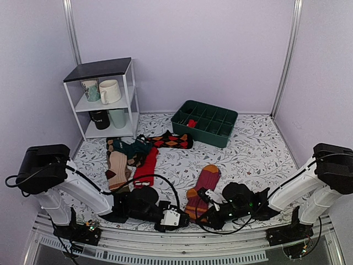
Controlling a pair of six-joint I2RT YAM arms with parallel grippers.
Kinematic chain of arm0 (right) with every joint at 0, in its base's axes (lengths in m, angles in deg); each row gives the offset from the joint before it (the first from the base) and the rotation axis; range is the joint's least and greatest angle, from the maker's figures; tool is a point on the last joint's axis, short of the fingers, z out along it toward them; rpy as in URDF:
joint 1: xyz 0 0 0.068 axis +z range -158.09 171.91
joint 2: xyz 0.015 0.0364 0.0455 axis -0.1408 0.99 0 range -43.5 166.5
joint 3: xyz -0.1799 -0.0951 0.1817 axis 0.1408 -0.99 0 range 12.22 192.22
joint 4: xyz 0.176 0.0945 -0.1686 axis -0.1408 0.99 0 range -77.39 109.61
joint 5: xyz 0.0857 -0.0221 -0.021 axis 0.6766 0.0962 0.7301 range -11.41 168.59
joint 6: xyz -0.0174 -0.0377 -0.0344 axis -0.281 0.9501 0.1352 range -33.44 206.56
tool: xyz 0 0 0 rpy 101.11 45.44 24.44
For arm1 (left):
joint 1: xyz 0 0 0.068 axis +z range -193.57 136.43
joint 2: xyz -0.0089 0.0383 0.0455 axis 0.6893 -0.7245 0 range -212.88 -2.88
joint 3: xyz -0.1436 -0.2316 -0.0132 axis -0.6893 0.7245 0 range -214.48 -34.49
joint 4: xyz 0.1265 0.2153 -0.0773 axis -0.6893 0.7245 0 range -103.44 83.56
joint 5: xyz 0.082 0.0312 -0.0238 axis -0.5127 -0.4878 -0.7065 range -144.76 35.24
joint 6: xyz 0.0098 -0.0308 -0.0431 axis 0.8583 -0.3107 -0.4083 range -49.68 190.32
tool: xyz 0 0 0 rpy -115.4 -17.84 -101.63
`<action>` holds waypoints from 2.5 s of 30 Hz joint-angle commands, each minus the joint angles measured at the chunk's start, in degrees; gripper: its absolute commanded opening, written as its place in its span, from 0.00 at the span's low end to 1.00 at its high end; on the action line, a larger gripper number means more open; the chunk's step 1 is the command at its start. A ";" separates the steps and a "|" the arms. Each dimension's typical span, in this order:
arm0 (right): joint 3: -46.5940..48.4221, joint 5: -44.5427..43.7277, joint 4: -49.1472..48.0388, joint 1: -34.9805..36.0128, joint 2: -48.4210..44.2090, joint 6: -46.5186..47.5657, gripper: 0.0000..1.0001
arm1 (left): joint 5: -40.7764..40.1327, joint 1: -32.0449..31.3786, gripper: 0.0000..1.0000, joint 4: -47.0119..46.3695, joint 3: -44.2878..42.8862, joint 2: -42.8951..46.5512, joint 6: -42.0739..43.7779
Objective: Roll the socks
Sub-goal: Roll a pair of socks at the center of the board.
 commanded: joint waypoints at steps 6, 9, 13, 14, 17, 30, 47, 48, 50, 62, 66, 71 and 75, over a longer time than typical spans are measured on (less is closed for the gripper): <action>0.09 7.81 14.86 -1.30 4.02 0.64 0.06 | -6.17 -1.47 0.49 -9.14 0.58 -2.55 5.57; 0.61 8.20 15.74 -1.43 4.39 1.24 0.06 | -6.75 -1.67 0.49 -9.92 0.83 -2.97 6.17; 0.67 8.71 16.00 -1.83 4.34 1.40 0.06 | -5.48 -1.83 0.49 -5.69 -0.56 -4.02 6.50; 0.78 8.90 16.18 -1.93 4.44 1.40 0.06 | -5.25 -1.93 0.48 -4.91 -0.72 -4.08 6.43; 0.96 9.25 16.48 -2.26 4.79 1.40 0.06 | -4.60 -2.18 0.49 -3.86 -0.56 -3.84 5.95; 1.60 10.27 17.03 -2.83 5.72 1.49 0.06 | -4.08 -2.27 0.47 -1.53 -2.46 -6.56 4.49; 1.51 8.39 17.05 -2.91 5.32 1.06 0.14 | -1.01 -1.98 0.00 4.15 -4.00 -6.62 -0.93; 1.58 7.01 17.02 -2.91 4.54 1.12 0.20 | -0.19 -1.73 0.00 4.85 -4.04 -6.56 -2.03; 1.40 2.45 17.01 -2.92 1.53 1.80 0.32 | 2.01 -1.20 0.00 7.38 -4.63 -6.70 -4.39; -20.85 -15.71 -19.18 -1.61 -26.23 22.54 0.53 | 15.29 5.74 0.00 24.52 -7.80 -7.34 -19.73; -17.47 -20.59 -16.61 6.06 -19.74 30.49 0.53 | 16.87 6.77 0.00 27.31 -9.25 -9.98 -21.29; -9.77 -28.53 -11.46 15.02 -8.91 36.31 0.54 | 18.29 7.47 0.00 28.13 -9.74 -11.35 -21.62; -8.55 -30.25 -12.41 16.01 -6.37 38.19 0.54 | 18.80 7.81 0.00 28.81 -10.17 -11.69 -21.26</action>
